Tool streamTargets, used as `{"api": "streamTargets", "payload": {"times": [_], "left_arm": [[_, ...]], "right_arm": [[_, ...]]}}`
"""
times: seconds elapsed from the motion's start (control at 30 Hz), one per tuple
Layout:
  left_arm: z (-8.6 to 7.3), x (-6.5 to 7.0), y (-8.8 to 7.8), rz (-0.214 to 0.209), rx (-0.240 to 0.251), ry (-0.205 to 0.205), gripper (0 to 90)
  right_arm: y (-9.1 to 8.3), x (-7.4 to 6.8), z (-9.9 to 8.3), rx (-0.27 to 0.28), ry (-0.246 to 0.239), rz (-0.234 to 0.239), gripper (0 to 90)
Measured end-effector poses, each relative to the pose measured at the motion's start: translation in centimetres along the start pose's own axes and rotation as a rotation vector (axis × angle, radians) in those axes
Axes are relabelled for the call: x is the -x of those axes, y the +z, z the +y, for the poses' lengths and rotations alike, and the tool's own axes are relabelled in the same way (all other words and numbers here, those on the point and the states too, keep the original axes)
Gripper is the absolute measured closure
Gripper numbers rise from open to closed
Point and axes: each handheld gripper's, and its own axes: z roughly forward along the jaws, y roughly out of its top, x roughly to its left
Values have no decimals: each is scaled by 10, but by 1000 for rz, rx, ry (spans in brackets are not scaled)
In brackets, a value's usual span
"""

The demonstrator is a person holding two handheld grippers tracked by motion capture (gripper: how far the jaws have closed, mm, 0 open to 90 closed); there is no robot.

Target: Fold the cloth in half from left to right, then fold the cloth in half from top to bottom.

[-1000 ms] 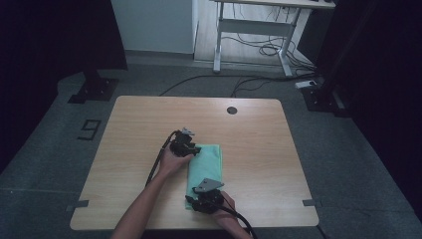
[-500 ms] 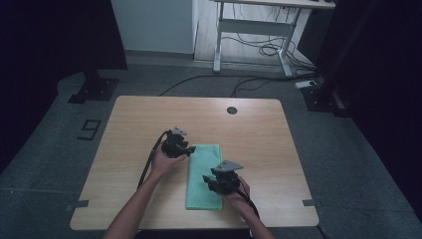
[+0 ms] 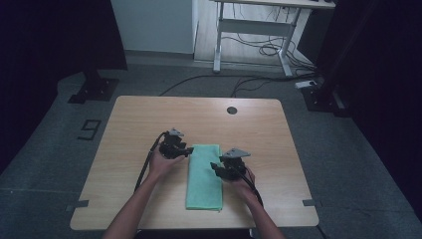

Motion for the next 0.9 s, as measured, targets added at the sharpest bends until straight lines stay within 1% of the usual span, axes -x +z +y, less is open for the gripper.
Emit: {"api": "streamTargets", "payload": {"times": [0.2,0.3,0.47,0.53,0.63,0.7,0.73,0.83,0.87,0.9], "left_arm": [[-1,-1,1,7,4,-8,541],[-2,-3,0,11,7,-15,540],[-2,-6,-1,17,10,-21,537],[-2,-6,0,17,11,-22,537],[-2,-8,2,23,10,-24,534],[-1,-8,4,22,11,-29,531],[-1,-9,5,21,10,-27,529],[-1,-10,10,22,8,-32,523],[-1,-10,10,22,8,-32,522],[0,-11,14,15,0,-35,521]], "right_arm": [[3,7,4,-6,10,-19,511],[4,12,5,1,17,-25,513],[7,17,4,-8,36,-32,513],[9,18,4,-4,35,-35,515],[12,22,4,1,51,-37,516],[16,24,6,-20,52,-45,507],[17,25,8,-19,47,-54,507],[19,29,12,0,52,-54,514],[21,30,14,-16,58,-53,508],[23,31,15,-20,59,-56,508]]}}
